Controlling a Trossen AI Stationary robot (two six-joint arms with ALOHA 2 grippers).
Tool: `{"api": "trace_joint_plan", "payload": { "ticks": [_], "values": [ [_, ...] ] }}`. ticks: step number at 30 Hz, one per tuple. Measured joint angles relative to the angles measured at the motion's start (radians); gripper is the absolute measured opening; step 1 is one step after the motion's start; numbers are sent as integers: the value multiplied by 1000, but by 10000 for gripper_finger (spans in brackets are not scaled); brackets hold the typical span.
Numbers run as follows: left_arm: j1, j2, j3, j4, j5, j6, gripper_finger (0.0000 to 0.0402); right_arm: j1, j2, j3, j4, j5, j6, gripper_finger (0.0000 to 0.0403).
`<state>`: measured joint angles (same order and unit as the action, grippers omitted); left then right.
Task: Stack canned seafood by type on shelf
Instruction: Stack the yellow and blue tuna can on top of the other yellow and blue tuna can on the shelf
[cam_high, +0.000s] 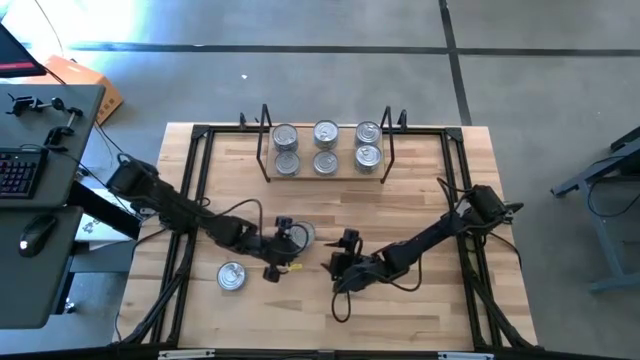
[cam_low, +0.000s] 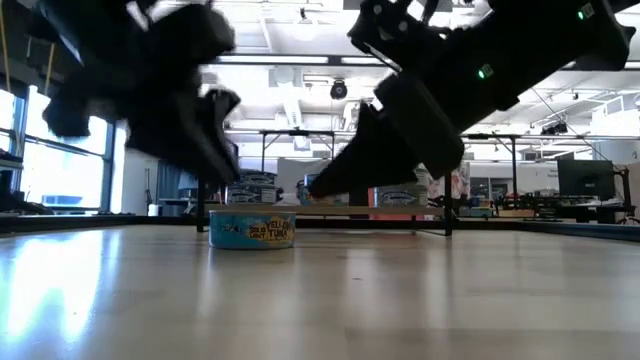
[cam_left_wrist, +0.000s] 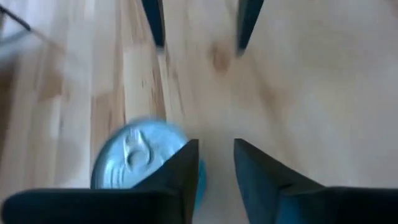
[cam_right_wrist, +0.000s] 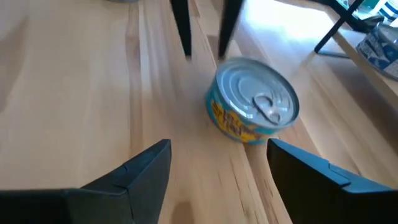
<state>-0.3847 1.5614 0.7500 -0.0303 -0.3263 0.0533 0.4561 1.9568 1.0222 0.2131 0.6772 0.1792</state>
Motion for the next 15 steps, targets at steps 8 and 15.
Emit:
{"api": "trace_joint_plan", "payload": {
  "ticks": [8, 15],
  "values": [
    [33, 128, -3, 35, -61, 49, 98, -5, 0, 1, 46, -23, -75, 258],
    [45, 141, -3, 62, -79, 87, 8, -4, 0, 5, 48, -58, -295, 258]
  ]
}}
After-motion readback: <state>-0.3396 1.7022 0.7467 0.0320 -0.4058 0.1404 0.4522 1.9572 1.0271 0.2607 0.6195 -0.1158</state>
